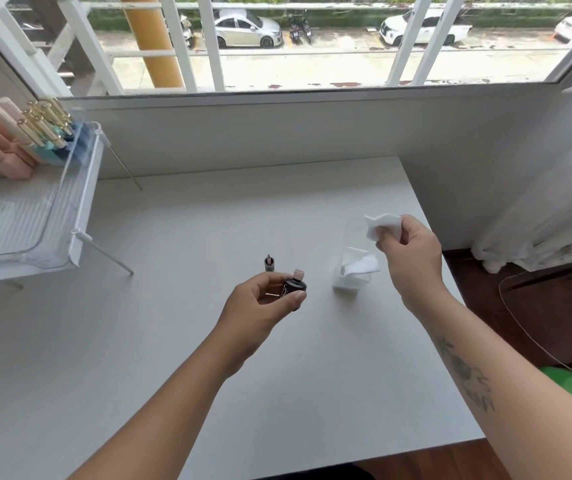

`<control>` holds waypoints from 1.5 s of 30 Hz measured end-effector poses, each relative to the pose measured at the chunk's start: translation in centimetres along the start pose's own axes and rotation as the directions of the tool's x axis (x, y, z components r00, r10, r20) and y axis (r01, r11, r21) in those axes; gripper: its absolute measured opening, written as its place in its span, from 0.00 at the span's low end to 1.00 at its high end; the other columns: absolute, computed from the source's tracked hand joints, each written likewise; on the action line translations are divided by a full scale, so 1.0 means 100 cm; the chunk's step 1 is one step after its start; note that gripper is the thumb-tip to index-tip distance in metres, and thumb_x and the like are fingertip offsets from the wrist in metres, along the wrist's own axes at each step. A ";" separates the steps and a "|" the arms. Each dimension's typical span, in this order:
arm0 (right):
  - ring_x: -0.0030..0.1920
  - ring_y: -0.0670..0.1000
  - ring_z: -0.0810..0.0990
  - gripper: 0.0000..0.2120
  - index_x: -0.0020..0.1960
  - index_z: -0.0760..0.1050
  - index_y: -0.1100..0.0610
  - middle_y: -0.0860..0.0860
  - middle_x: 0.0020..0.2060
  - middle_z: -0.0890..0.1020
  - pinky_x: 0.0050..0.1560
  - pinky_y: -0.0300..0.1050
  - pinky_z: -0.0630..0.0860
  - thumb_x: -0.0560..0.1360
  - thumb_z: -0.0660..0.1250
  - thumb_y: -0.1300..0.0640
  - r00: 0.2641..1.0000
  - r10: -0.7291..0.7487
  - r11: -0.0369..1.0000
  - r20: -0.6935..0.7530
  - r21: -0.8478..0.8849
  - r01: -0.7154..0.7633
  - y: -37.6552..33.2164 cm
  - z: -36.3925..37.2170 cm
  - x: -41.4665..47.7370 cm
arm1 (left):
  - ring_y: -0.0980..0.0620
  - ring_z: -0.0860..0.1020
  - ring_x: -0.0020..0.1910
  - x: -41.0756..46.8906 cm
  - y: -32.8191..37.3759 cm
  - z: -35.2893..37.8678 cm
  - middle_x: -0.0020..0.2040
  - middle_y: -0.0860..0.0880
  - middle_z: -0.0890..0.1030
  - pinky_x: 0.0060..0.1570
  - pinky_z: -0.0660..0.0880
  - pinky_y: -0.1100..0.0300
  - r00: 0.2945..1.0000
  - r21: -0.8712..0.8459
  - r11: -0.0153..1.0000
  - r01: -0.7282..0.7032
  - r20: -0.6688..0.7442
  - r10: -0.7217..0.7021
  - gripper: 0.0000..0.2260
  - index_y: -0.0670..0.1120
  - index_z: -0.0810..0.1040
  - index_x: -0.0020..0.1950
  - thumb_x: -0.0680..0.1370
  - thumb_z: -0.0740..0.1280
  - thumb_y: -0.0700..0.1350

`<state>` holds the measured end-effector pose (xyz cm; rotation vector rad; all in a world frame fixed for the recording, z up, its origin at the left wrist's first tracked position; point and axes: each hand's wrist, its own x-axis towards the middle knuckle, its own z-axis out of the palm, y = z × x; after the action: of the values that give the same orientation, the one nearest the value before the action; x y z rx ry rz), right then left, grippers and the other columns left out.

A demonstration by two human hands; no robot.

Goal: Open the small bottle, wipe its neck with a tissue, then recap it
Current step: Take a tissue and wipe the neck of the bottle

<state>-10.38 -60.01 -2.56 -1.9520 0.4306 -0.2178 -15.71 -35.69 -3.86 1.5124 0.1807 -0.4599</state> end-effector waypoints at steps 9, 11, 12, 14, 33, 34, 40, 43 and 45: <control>0.50 0.54 0.82 0.10 0.48 0.83 0.54 0.57 0.46 0.83 0.50 0.46 0.83 0.79 0.63 0.61 0.891 -0.076 0.997 0.448 0.030 0.070 -0.027 0.014 -0.029 | 0.50 0.85 0.52 -0.002 0.007 0.003 0.53 0.50 0.87 0.62 0.78 0.53 1.000 0.018 1.000 -0.009 -0.007 0.010 0.11 0.54 0.85 0.55 0.73 0.76 0.49; 0.49 0.51 0.83 0.12 0.50 0.84 0.51 0.54 0.46 0.84 0.48 0.42 0.82 0.80 0.63 0.61 0.858 -0.077 0.997 0.508 0.052 0.059 -0.028 0.019 -0.037 | 0.50 0.85 0.52 -0.003 0.007 0.003 0.54 0.50 0.87 0.62 0.78 0.51 1.000 0.029 0.999 -0.016 -0.005 0.016 0.11 0.54 0.85 0.55 0.73 0.76 0.49; 0.48 0.50 0.83 0.12 0.51 0.84 0.50 0.54 0.46 0.84 0.47 0.41 0.81 0.80 0.63 0.61 0.855 -0.079 0.997 0.513 0.064 0.054 -0.029 0.021 -0.040 | 0.50 0.85 0.52 -0.004 0.008 0.003 0.53 0.50 0.87 0.63 0.78 0.50 1.000 0.039 0.999 -0.016 -0.008 0.016 0.10 0.54 0.85 0.55 0.74 0.76 0.49; 0.48 0.51 0.83 0.13 0.53 0.84 0.51 0.54 0.47 0.85 0.45 0.39 0.80 0.80 0.62 0.62 0.855 -0.082 0.996 0.512 0.059 0.061 -0.029 0.024 -0.043 | 0.53 0.85 0.50 -0.005 0.009 0.003 0.50 0.50 0.87 0.62 0.78 0.50 1.000 0.070 0.997 -0.016 -0.011 0.017 0.10 0.55 0.85 0.54 0.73 0.76 0.49; 0.39 0.45 0.78 0.22 0.45 0.84 0.51 0.44 0.38 0.84 0.43 0.43 0.75 0.82 0.55 0.45 0.795 0.038 0.996 0.605 0.046 -0.083 -0.038 0.017 -0.066 | 0.53 0.86 0.46 -0.016 0.016 -0.004 0.44 0.53 0.88 0.44 0.79 0.64 0.996 0.141 0.988 -0.056 -0.066 0.066 0.14 0.52 0.82 0.51 0.69 0.80 0.47; 0.37 0.43 0.76 0.17 0.45 0.84 0.50 0.42 0.37 0.83 0.42 0.39 0.74 0.81 0.58 0.47 0.798 0.019 0.999 0.602 0.023 -0.042 -0.037 0.017 -0.067 | 0.51 0.86 0.47 -0.016 0.016 -0.005 0.45 0.52 0.88 0.46 0.80 0.60 0.996 0.152 0.987 -0.059 -0.064 0.069 0.14 0.52 0.82 0.51 0.69 0.80 0.47; 0.38 0.43 0.78 0.07 0.48 0.84 0.53 0.54 0.43 0.86 0.38 0.31 0.73 0.74 0.72 0.51 0.770 0.001 0.994 0.638 0.081 -0.068 -0.039 0.018 -0.069 | 0.47 0.85 0.46 -0.019 0.020 -0.006 0.45 0.47 0.87 0.44 0.81 0.59 0.990 0.245 0.962 -0.120 -0.039 0.133 0.13 0.51 0.82 0.49 0.69 0.80 0.46; 0.41 0.44 0.81 0.07 0.48 0.84 0.56 0.50 0.41 0.86 0.44 0.36 0.75 0.74 0.73 0.54 0.758 0.042 0.984 0.650 0.105 -0.145 -0.037 0.019 -0.071 | 0.52 0.83 0.43 -0.020 0.020 -0.008 0.47 0.48 0.85 0.41 0.79 0.64 0.977 0.358 0.914 -0.193 -0.014 0.212 0.13 0.51 0.81 0.49 0.69 0.80 0.47; 0.42 0.45 0.81 0.07 0.49 0.83 0.58 0.49 0.41 0.86 0.46 0.39 0.75 0.74 0.73 0.55 0.764 0.054 0.975 0.642 0.131 -0.179 -0.034 0.021 -0.074 | 0.55 0.83 0.42 -0.020 0.020 -0.010 0.47 0.51 0.85 0.40 0.77 0.67 0.978 0.357 0.914 -0.194 -0.006 0.210 0.14 0.53 0.81 0.51 0.69 0.80 0.49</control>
<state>-15.78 -54.13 -0.02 -1.6766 0.0701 0.4734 -16.60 -34.38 -1.29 1.8754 -0.0290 -0.3017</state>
